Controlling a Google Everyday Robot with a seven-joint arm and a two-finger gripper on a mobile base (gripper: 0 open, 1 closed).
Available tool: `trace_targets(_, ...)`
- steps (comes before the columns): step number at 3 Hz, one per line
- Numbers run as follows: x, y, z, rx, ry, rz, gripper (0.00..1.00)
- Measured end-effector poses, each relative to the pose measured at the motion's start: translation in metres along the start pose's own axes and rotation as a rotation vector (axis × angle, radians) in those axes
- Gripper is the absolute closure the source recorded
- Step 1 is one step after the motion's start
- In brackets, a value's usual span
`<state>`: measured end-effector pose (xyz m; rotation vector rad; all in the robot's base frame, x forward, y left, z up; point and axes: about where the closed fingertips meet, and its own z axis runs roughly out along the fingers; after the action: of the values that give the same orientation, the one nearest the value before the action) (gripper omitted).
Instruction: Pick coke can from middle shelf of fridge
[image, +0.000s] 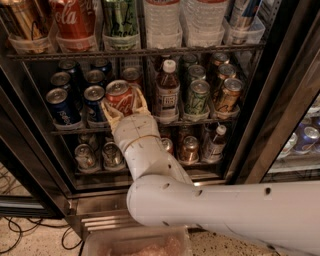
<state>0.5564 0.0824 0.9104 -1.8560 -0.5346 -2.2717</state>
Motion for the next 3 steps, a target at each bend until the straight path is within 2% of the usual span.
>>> trace_targets(1,0.012,-0.001,-0.013,0.057,-0.001,0.023,1.00)
trace_targets(2,0.021,-0.007,-0.035,0.148,-0.021,0.043,1.00)
trace_targets(3,0.029,-0.010,-0.056,0.218,-0.028,0.047,1.00)
